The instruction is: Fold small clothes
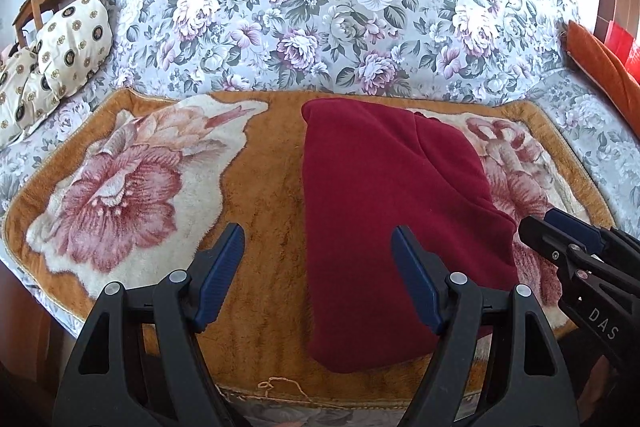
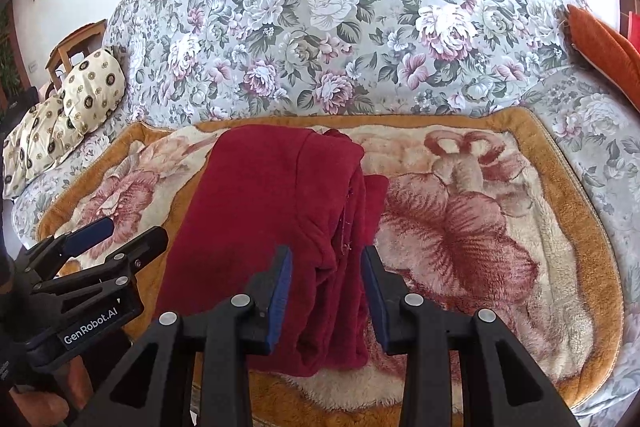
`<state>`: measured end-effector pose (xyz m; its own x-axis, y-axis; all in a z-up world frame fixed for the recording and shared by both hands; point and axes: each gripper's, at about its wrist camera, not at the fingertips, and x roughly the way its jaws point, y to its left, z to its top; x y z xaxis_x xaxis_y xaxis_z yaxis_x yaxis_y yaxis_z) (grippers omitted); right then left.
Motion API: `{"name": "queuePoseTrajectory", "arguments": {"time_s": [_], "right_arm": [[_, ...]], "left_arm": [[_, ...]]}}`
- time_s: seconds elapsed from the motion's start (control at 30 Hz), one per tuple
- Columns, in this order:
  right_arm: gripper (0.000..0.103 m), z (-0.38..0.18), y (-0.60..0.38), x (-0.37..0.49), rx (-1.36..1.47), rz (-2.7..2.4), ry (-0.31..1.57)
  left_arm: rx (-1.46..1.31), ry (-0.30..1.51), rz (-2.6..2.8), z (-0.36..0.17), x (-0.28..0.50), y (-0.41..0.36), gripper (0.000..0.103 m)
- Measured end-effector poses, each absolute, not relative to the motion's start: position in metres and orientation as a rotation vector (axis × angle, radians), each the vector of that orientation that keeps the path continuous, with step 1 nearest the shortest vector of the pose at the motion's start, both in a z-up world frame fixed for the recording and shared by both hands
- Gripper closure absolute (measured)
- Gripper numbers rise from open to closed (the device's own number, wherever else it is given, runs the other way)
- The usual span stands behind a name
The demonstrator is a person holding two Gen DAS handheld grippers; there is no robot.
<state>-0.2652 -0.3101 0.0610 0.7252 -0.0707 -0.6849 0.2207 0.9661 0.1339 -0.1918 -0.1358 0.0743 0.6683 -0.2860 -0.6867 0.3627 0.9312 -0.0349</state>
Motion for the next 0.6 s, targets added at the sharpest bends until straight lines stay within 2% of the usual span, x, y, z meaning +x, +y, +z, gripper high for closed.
{"name": "queuePoseTrajectory", "arguments": {"time_s": [0.6], "right_arm": [[0.068, 0.0555, -0.3078, -0.2611, 0.217, -0.163, 0.763]], "left_arm": [[0.111, 0.757, -0.374, 0.0709, -0.1929, -0.1384, 0.027]]}}
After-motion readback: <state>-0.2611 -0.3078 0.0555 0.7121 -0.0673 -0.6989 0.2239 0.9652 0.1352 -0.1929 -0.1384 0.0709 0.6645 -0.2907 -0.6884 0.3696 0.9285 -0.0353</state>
